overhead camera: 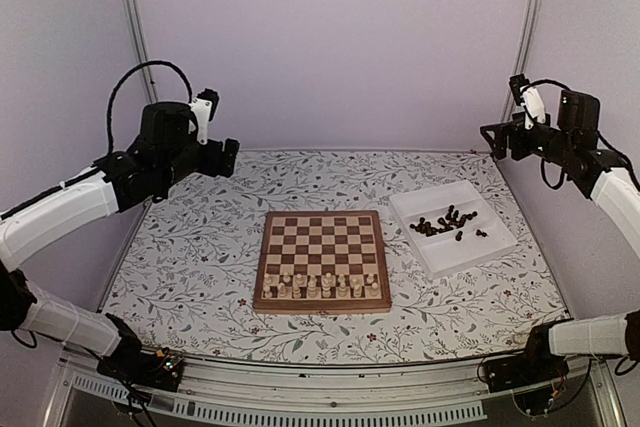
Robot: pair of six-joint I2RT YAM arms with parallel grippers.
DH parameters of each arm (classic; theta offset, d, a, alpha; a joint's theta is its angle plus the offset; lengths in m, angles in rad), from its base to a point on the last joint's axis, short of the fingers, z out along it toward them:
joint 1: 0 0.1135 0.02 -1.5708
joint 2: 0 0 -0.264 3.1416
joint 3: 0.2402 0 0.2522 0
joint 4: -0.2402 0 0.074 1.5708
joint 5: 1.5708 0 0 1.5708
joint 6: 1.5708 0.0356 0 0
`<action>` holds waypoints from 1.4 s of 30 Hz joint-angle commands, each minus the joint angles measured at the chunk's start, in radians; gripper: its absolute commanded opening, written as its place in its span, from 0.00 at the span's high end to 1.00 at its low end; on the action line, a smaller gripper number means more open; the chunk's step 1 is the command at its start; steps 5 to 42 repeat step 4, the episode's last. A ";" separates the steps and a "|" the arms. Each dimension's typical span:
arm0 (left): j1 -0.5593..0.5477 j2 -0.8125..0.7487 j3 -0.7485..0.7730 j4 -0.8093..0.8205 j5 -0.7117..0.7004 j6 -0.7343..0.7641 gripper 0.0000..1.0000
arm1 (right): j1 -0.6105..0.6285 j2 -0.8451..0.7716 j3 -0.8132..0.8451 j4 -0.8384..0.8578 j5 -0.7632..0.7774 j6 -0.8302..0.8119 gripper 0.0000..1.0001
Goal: Set up the chess pieces on the board
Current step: Reset both arms
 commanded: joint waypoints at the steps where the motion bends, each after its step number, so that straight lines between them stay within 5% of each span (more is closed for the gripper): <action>1: 0.023 -0.072 -0.082 0.136 -0.011 0.014 0.01 | -0.001 -0.013 -0.041 0.079 0.051 0.065 0.01; 42: 0.024 -0.078 -0.096 0.146 -0.019 0.016 0.01 | -0.001 -0.015 -0.052 0.088 0.022 0.082 0.01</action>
